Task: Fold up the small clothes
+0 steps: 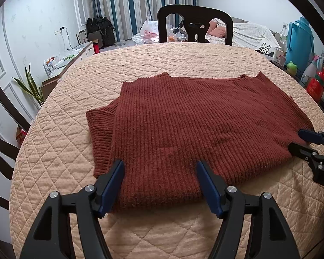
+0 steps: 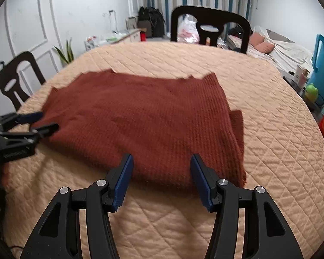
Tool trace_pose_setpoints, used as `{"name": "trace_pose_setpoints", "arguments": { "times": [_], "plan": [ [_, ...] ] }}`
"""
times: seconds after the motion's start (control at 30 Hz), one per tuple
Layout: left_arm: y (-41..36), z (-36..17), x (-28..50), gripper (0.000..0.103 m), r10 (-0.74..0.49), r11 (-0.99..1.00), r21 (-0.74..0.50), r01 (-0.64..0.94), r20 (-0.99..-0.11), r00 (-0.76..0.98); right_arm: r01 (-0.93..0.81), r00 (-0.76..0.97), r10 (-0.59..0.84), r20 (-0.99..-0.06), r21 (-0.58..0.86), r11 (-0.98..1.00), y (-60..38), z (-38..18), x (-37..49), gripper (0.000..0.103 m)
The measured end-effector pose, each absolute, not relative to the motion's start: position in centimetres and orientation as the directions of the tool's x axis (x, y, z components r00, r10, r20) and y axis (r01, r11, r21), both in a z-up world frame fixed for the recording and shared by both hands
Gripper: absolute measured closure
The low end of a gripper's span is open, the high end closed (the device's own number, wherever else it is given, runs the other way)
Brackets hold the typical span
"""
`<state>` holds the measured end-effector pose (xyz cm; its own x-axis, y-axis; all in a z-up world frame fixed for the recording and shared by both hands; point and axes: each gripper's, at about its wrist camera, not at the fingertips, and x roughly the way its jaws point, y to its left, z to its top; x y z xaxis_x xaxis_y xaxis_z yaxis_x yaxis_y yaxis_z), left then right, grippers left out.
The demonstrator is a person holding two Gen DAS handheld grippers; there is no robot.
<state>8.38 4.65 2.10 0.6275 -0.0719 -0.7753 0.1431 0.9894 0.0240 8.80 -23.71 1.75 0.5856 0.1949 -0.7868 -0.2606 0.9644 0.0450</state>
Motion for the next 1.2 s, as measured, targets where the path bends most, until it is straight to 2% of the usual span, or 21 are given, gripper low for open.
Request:
{"name": "trace_pose_setpoints", "arguments": {
  "times": [0.37, 0.73, 1.0, 1.2],
  "plan": [
    [4.8, 2.1, 8.0, 0.029, -0.083, 0.990, 0.007, 0.140, -0.780, 0.621, -0.228, 0.605, 0.191, -0.773, 0.062, 0.972, -25.0, 2.4, 8.0, 0.047],
    [4.9, 2.2, 7.1, 0.025, -0.076, 0.992, 0.002, 0.124, -0.781, 0.620, -0.223, 0.620, 0.195, -0.760, 0.067, 0.973, -25.5, 2.6, 7.2, 0.047],
    [4.8, 2.2, 6.4, 0.021, -0.051, 0.992, 0.036, 0.124, -0.772, 0.633, -0.213, 0.590, 0.192, -0.785, 0.078, 0.974, -26.3, 1.7, 7.5, 0.047],
    [5.2, 2.5, 6.2, 0.021, -0.068, 0.991, 0.019, 0.130, -0.772, 0.632, -0.210, 0.608, 0.167, -0.776, 0.046, 0.977, -26.4, 2.4, 6.9, 0.047]
  ]
}}
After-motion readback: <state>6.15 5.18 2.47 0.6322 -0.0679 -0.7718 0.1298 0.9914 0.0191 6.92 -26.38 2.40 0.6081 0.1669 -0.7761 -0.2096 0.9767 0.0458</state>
